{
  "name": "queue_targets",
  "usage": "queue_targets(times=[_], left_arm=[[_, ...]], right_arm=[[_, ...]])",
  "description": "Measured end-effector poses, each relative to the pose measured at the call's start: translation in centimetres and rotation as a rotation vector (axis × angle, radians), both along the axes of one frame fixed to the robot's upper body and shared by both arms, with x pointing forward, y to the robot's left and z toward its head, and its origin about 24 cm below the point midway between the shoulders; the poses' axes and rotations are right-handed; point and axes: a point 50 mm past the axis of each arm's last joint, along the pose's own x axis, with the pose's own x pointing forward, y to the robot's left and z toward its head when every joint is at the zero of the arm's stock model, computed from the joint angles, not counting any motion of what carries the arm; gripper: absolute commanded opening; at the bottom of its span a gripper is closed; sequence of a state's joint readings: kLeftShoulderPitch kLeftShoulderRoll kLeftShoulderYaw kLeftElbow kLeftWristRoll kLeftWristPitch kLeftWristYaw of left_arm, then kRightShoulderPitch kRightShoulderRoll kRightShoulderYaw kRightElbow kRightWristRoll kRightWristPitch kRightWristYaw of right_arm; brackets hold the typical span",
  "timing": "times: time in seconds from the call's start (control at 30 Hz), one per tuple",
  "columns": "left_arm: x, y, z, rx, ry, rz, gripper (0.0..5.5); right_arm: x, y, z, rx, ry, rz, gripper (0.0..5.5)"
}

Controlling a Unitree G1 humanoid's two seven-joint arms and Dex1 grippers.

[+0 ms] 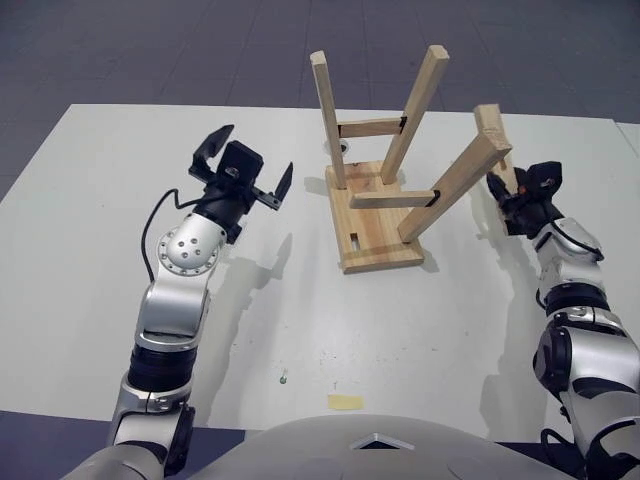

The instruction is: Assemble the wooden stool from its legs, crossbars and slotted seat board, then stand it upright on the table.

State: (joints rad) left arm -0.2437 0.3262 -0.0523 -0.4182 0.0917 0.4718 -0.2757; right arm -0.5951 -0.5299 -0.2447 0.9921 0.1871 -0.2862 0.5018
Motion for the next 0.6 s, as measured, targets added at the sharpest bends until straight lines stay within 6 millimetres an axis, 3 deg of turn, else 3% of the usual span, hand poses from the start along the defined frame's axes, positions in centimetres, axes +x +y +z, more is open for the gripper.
queue_targets(times=[0.1,0.23,0.37,0.5,0.6], left_arm=[[0.0,0.3,0.2,-0.023,-0.003,0.005,5.4],[0.1,1.0,1.8,-0.069,-0.054,0.026,5.4],[0.0,1.4,3.9,-0.142,-0.104,0.018,5.4],[-0.4,1.2,6.9,-0.306,-0.158,-0.069,5.4],[-0.9,0.6,8.1,-0.452,-0.141,-0.173,5.4]], right_arm=[[0.8,0.7,1.9,-0.012,-0.112,-0.03,2.07],[1.6,2.0,6.1,-0.077,-0.297,-0.032,2.07],[2.0,5.8,11.1,-0.073,-0.476,0.072,2.07],[1.3,9.2,14.3,-0.075,-0.559,0.206,2.07],[0.7,10.8,15.5,-0.127,-0.591,0.278,2.07]])
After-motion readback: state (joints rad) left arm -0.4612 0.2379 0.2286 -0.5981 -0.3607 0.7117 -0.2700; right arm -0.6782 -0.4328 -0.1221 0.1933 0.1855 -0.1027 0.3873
